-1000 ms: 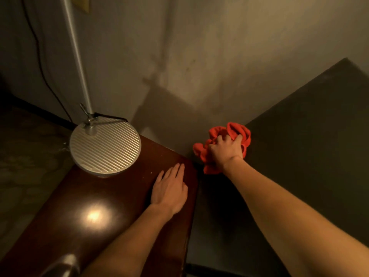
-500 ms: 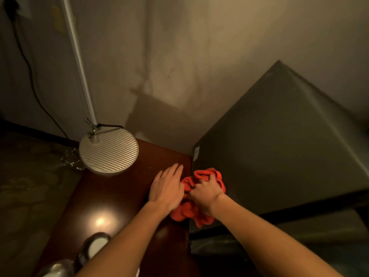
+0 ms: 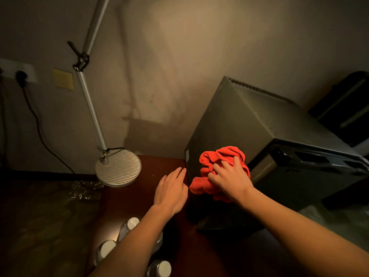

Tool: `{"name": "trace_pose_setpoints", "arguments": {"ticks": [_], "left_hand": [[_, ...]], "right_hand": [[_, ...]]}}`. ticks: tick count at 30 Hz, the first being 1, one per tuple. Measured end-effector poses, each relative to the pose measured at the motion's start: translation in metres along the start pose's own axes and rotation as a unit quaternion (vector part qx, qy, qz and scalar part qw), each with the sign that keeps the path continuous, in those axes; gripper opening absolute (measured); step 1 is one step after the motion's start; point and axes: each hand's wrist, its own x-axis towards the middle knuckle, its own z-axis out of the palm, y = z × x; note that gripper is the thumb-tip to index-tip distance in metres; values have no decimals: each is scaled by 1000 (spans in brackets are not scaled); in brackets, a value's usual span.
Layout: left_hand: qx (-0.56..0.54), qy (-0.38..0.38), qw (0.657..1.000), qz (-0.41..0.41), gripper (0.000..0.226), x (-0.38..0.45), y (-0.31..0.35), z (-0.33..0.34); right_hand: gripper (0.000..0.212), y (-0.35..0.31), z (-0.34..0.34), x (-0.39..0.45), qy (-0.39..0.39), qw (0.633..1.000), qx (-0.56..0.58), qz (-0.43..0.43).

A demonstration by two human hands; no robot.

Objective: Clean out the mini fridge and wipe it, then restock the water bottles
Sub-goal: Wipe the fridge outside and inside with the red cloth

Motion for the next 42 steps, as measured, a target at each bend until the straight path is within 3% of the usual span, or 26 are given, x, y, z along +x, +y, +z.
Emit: {"name": "trace_pose_setpoints", "arguments": {"ticks": [7, 11, 14, 19, 24, 33, 42], "left_hand": [[-14, 9, 1000, 19, 56, -22, 0, -31], [-6, 17, 1000, 19, 55, -29, -14, -46], [-3, 43, 999, 9, 52, -27, -23, -58], [16, 40, 999, 7, 48, -27, -31, -63], [33, 36, 999, -6, 47, -23, -38, -52], [76, -1, 997, -26, 49, -18, -50, -17], [101, -16, 994, -33, 49, -12, -47, 8]], "right_hand": [[62, 11, -34, -29, -68, 996, 57, -10], [55, -9, -29, -30, -46, 988, 148, 13], [66, -34, -17, -23, -33, 975, 217, 30], [59, -70, -2, 1, -14, 924, 375, 71], [61, -93, 16, 31, -17, 891, 449, 69], [63, -133, 65, 49, -47, 882, 467, 42], [59, -158, 116, 40, -97, 846, 519, 77]]}}
